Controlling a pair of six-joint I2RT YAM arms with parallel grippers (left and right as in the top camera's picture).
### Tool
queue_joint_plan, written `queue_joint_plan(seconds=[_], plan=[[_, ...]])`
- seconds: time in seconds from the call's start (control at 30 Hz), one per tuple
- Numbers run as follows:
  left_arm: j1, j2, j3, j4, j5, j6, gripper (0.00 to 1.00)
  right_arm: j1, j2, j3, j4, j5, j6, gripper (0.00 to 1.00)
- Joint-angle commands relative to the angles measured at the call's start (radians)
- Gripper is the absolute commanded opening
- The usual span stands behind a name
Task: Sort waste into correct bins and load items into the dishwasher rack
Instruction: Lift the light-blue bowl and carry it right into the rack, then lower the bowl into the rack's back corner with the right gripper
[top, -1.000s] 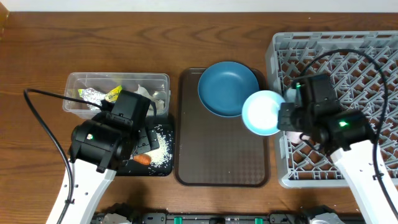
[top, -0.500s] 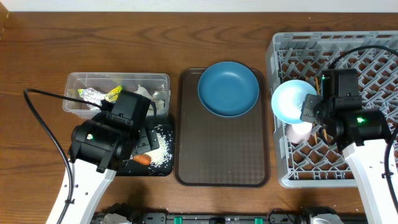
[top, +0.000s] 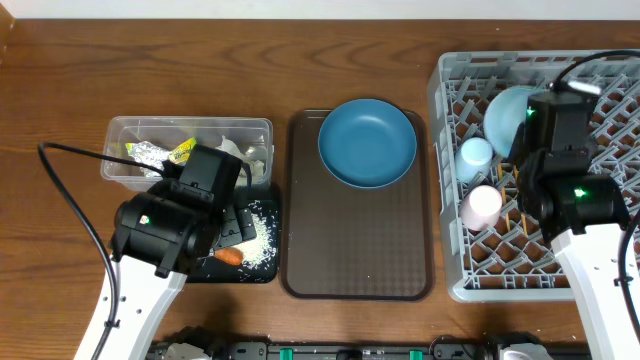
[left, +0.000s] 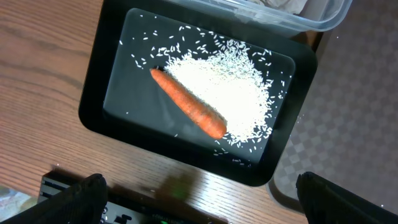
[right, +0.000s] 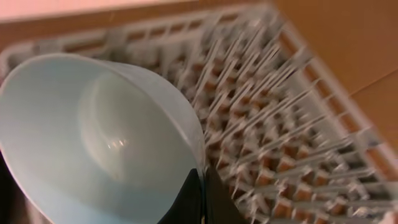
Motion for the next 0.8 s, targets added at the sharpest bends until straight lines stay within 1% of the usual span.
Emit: queue_joint_plan(seconds=[0.0, 0.07, 0.17, 0.43, 0.53, 0.6, 0.63, 0.67, 0.77], plan=[[0.005, 0.003, -0.006, -0.006, -0.005, 0.003, 1.0, -0.032, 0.009, 0.0, 0.066, 0.172, -0.118, 0.01], [0.005, 0.003, -0.006, -0.006, -0.005, 0.003, 1.0, -0.037, 0.026, 0.0, 0.126, 0.264, -0.168, 0.01], [0.005, 0.003, -0.006, -0.006, -0.005, 0.003, 1.0, -0.056, 0.066, 0.0, 0.244, 0.374, -0.289, 0.01], [0.005, 0.003, -0.006, -0.006, -0.005, 0.003, 1.0, -0.157, 0.266, 0.0, 0.578, 0.403, -0.632, 0.01], [0.005, 0.003, -0.006, -0.006, -0.005, 0.003, 1.0, -0.174, 0.353, 0.0, 0.733, 0.407, -0.772, 0.01], [0.005, 0.003, -0.006, -0.006, -0.005, 0.003, 1.0, -0.175, 0.415, 0.0, 0.869, 0.423, -0.88, 0.01], [0.005, 0.003, -0.006, -0.006, -0.005, 0.003, 1.0, -0.175, 0.463, 0.0, 0.999, 0.446, -0.978, 0.01], [0.005, 0.003, -0.006, -0.006, -0.005, 0.003, 1.0, -0.175, 0.478, 0.0, 1.04, 0.451, -1.011, 0.01], [0.005, 0.003, -0.006, -0.006, -0.005, 0.003, 1.0, -0.175, 0.566, 0.0, 1.246, 0.451, -1.203, 0.01]])
